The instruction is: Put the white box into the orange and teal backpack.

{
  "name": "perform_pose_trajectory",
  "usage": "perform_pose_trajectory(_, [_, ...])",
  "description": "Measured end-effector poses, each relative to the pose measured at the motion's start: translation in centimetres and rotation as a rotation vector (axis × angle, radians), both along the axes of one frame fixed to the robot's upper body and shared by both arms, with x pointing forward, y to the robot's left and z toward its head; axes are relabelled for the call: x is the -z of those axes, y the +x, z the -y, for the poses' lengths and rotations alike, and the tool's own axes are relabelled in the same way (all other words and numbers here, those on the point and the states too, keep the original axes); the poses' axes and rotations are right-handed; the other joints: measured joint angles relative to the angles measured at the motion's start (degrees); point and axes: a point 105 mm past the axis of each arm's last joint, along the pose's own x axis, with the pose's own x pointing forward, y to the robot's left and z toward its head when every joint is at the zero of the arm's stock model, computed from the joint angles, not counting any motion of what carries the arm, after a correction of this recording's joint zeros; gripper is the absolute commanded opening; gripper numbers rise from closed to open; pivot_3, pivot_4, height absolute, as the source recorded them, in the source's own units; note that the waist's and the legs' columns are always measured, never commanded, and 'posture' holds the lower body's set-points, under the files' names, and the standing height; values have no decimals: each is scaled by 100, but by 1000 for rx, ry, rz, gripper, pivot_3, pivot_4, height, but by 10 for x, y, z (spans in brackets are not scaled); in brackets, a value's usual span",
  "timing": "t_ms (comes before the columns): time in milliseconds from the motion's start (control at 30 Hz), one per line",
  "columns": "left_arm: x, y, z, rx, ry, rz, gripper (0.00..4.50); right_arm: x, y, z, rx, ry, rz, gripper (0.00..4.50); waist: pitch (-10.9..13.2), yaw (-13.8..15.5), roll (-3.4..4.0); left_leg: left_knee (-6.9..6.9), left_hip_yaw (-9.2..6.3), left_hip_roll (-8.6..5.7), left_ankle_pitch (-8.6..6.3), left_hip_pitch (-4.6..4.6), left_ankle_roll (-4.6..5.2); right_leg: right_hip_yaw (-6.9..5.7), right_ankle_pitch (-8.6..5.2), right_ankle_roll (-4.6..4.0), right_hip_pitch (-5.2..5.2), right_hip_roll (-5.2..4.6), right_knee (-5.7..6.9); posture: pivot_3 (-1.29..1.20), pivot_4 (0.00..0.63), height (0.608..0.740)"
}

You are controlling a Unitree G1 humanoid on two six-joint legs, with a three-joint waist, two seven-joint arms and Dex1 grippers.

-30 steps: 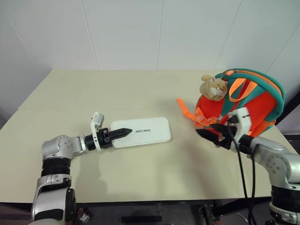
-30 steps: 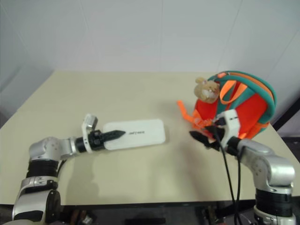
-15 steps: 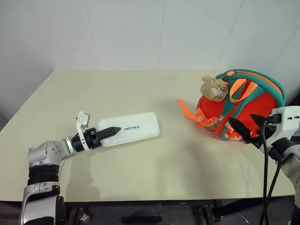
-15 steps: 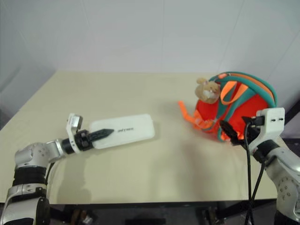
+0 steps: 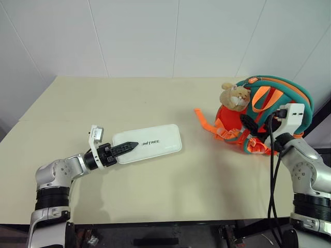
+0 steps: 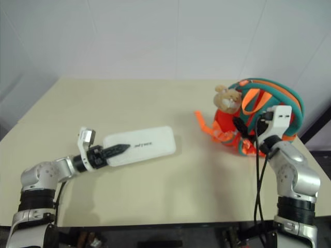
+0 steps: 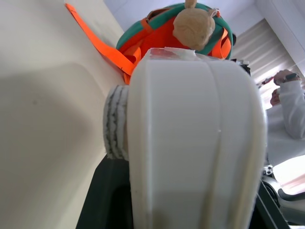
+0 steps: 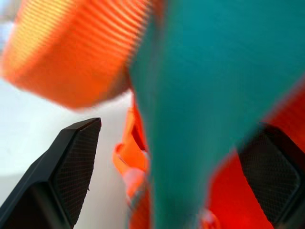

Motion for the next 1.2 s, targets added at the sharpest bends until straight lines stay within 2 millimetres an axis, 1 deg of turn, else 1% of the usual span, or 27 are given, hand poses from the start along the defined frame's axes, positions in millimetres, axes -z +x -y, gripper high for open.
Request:
perform_pose_trajectory(33, [0, 0, -1, -8, -2, 2, 1272, 0, 3, -4, -13, 8, 2, 3901, 0, -1, 0, 1, 1, -1, 0, 0, 0, 0, 0, 0, 1, 0, 1, 0, 150, 740])
perform_pose_trajectory(100, [0, -1, -4, -24, -2, 4, 1272, 3, 5, -9, -30, 14, 3, 3269, 0, 3, 0, 1, 0, -1, 0, 0, 0, 0, 0, 0, 1, 0, 0, 0, 150, 740])
perform_pose_trajectory(200, [1, -2, -5, -34, 1, 4, 1272, 6, 8, -12, -51, 10, -1, 2193, 0, 4, 0, 1, 0, -1, 0, 0, 0, 0, 0, 0, 1, 0, 0, 0, 150, 740])
perform_pose_trajectory(233, [0, -2, -6, -40, 4, 7, 1272, 5, 9, -15, -63, 9, 4, 1905, 0, 4, 0, 1, 0, 0, 0, 0, 0, 0, 0, 0, 1, 0, 0, 0, 150, 740])
perform_pose_trajectory(267, [-1, -1, -8, -49, 7, 14, 1272, 3, 11, -18, -81, 14, 11, 1483, 0, 3, 0, 1, 0, -1, 0, 0, 0, 0, 0, 0, 1, 0, 0, 0, 150, 740])
perform_pose_trajectory(333, [-4, -1, -11, -59, 2, 32, 1272, 1, 10, -24, -129, 15, 21, 828, 0, -14, 0, 0, 1, 0, 0, 1, 0, 0, 0, 0, 1, 0, 0, 0, 150, 740])
perform_pose_trajectory(400, [-6, -1, -13, -65, 3, 45, 1272, -1, 10, -33, -182, 15, 23, 247, 0, -32, 0, -2, 0, 1, 0, 1, -1, 0, 0, 0, 0, 1, 0, 0, 150, 740])
perform_pose_trajectory(433, [-7, -1, -14, -69, 6, 52, 1272, -2, 9, -39, -220, 15, 21, 79, 0, -44, 0, -3, 0, 1, 0, 1, -1, 0, 0, 0, 0, 1, 0, 0, 150, 740])
perform_pose_trajectory(533, [-10, -2, -18, -72, 16, 67, 1272, -5, 8, -50, -294, 41, 14, 74, 0, -72, 0, -2, 0, 1, 1, 0, -1, 0, 0, 0, 0, 1, 0, 0, 150, 740])
perform_pose_trajectory(600, [-14, -5, -26, -73, 34, 78, 1272, -14, 2, -67, -406, 99, 12, 74, 1, -125, 1, -3, 0, 2, 1, 1, -1, 0, 0, 0, 0, 2, 2, 0, 150, 740])
perform_pose_trajectory(733, [-18, -5, -39, -96, 47, 78, 1272, -40, -34, -110, -733, 143, 40, 74, 2, -158, 3, -13, -2, 9, 0, 1, -2, -5, -1, -2, -1, 6, -1, 0, 150, 740])
perform_pose_trajectory(767, [-17, -5, -43, -104, 46, 69, 1272, -44, -45, -121, -820, 157, 23, 74, 2, -157, 3, -15, -2, 10, 0, 1, -2, -7, -4, -7, -3, 5, -1, 0, 150, 740])
perform_pose_trajectory(867, [-16, -4, -56, -141, 51, 57, 1272, -46, -73, -141, -1032, 181, -38, 74, 2, -147, 3, -18, -5, 11, -1, 0, -2, -12, -8, -16, -5, 5, 0, 0, 150, 740])
perform_pose_trajectory(967, [-19, -5, -69, -174, 61, 64, 1272, -48, -101, -151, -1205, 183, -98, 74, 2, -133, 2, -21, -5, 10, -3, -1, -3, -13, -11, -18, -6, 3, -4, 0, 150, 740])
perform_pose_trajectory(1000, [-20, -5, -72, -184, 63, 67, 1272, -48, -106, -151, -1235, 182, -113, 74, 2, -132, 2, -21, -4, 10, -3, -1, -3, -13, -11, -18, -6, 3, -4, 0, 150, 740])
perform_pose_trajectory(1100, [-18, -6, -75, -195, 62, 73, 1272, -46, -119, -151, -1314, 193, -170, 74, 2, -127, 2, -20, -4, 10, -4, -1, -3, -14, -13, -18, -6, 3, -3, 0, 150, 740])
perform_pose_trajectory(1200, [-7, -10, -79, -205, 66, 44, 1272, -39, -133, -143, -1368, 194, -259, 74, 3, -112, 0, -20, -4, 10, -8, -2, -3, -14, -18, -20, -6, 2, -5, 0, 150, 740])
